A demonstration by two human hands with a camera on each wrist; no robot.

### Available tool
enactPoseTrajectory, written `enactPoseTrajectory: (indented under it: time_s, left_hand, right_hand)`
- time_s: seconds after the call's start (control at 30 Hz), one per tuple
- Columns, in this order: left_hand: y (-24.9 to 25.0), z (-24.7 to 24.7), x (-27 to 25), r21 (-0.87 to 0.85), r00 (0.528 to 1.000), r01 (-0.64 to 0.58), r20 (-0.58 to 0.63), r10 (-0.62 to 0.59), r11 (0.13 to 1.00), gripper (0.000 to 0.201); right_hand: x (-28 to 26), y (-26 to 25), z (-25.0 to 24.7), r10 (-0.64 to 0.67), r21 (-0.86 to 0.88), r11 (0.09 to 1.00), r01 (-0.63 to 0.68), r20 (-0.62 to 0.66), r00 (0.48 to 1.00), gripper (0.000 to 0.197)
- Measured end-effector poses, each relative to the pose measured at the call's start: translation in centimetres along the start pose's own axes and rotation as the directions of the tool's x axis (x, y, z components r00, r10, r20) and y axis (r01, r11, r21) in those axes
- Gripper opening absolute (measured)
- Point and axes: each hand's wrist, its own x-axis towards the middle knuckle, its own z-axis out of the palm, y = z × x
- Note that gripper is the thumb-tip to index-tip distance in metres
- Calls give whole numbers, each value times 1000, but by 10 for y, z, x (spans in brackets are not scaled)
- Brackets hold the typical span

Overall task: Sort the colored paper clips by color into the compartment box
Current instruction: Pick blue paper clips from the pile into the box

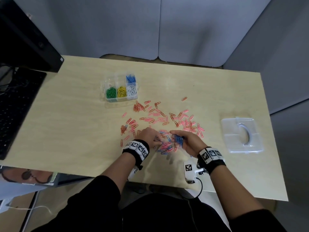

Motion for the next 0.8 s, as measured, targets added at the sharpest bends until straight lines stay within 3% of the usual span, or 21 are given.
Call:
enactPoseTrajectory:
  time_s: [0.07, 0.1, 0.13, 0.17, 0.2, 0.23, 0.3, 0.47, 0.53, 0.57, 0.67, 0.73, 0.8]
  left_hand:
    - [2, -1, 3, 21, 1000, 17, 16, -17, 1000, 18]
    - [2, -1, 4, 30, 999, 25, 30, -26, 999, 17]
    - [2, 0, 6, 36, 998, 34, 44, -36, 999, 17]
    - [3, 0, 6, 48, 997, 39, 59, -42, 998, 15]
    - [5, 1, 6, 68, 997, 39, 68, -43, 997, 15]
    - [6, 1, 5, 91, 997, 35, 68, -41, 995, 15]
    - [5, 4, 4, 110, 998, 28, 45, -33, 994, 17]
    - [-8, 4, -2, -88, 994, 76, -66, -82, 993, 14]
    - [-11, -6, -5, -227, 978, 96, -161, -134, 969, 14]
    - [-14, -13, -7, -292, 962, 98, -217, -165, 951, 17]
    - [-28, -40, -10, -421, 902, 119, -333, -275, 899, 26]
    - [-40, -61, -8, -464, 871, 128, -370, -323, 877, 36]
    - [-55, -87, 2, -504, 837, 132, -405, -368, 853, 41]
  right_hand:
    - [1, 4, -2, -40, -117, 993, 33, -55, 998, 17]
    - [5, 8, -5, -124, -316, 945, 86, -104, 987, 15]
    - [10, 11, -7, -235, -568, 815, 119, -135, 963, 15]
    - [14, 14, -8, -340, -774, 622, 116, -134, 931, 15]
    - [19, 17, -9, -405, -885, 457, 84, -123, 906, 15]
    - [21, 18, -6, -432, -931, 361, 48, -121, 893, 14]
    - [25, 23, 0, -465, -965, 262, 2, -125, 876, 12]
    - [27, 19, 4, -406, -990, 142, -3, -61, 912, 12]
    - [24, 9, 2, -350, -984, 173, 46, -18, 937, 16]
    - [22, 2, 3, -307, -964, 257, 69, -13, 952, 19]
    - [16, -23, 15, -175, -733, 664, 145, 35, 984, 10]
    - [20, -42, 31, -155, -545, 821, 169, 72, 985, 8]
    - [31, -61, 52, -129, -389, 910, 147, 73, 989, 24]
